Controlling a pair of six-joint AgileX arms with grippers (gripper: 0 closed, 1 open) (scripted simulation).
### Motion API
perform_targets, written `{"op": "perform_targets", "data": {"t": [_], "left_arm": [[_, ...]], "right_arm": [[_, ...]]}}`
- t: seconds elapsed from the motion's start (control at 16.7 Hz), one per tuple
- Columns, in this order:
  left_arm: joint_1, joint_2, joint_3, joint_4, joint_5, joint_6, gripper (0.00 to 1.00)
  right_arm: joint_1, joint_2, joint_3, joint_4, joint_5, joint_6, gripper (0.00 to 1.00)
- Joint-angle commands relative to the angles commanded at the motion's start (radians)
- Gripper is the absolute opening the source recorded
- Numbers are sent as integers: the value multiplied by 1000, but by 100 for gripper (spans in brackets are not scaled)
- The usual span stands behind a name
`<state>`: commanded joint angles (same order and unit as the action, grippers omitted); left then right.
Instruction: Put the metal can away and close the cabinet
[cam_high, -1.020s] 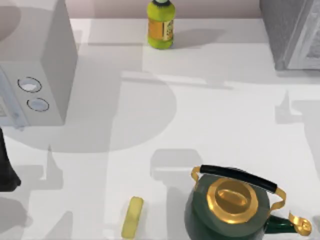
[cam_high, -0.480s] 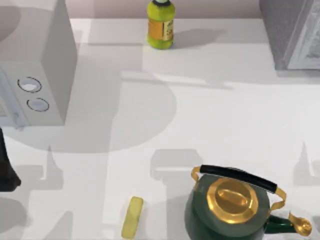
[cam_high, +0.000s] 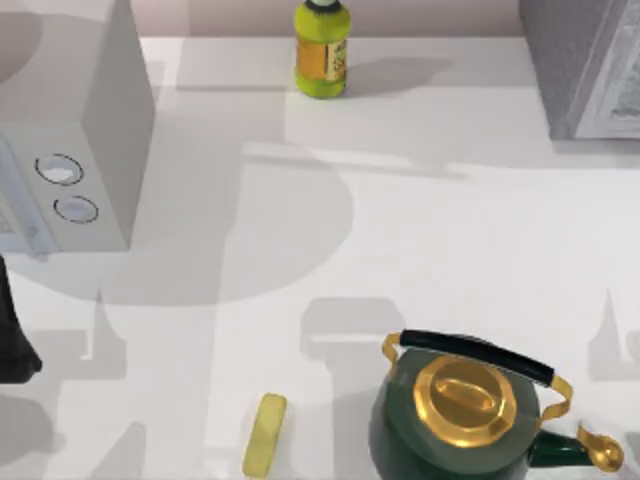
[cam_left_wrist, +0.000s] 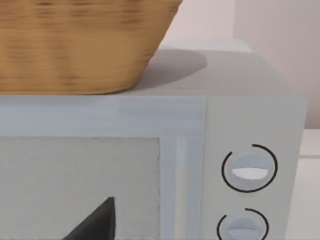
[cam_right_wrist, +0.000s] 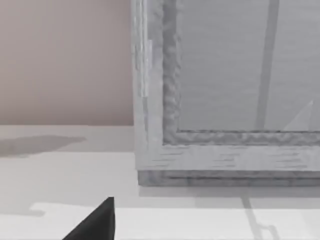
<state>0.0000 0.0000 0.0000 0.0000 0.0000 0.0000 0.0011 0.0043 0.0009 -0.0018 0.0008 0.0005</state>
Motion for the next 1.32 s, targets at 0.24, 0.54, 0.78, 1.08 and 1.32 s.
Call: {"op": "perform_targets", "data": {"t": [0.24,0.54,0.78,1.08,1.32], "left_arm": [[0,0,0,0,0,0,100],[0,0,0,0,0,0,100],[0,0,0,0,0,0,100],[0,0,0,0,0,0,100],[0,0,0,0,0,0,100]], "right_arm": [[-64,66,20,66,-58,-5,100],[-320,389,106,345,-292,-9,100],[-570,806,195,643,-535,-1,100],[-849,1290,298,983,-822,12,100],[-990,1500,352,1160,-972,20,100]]}}
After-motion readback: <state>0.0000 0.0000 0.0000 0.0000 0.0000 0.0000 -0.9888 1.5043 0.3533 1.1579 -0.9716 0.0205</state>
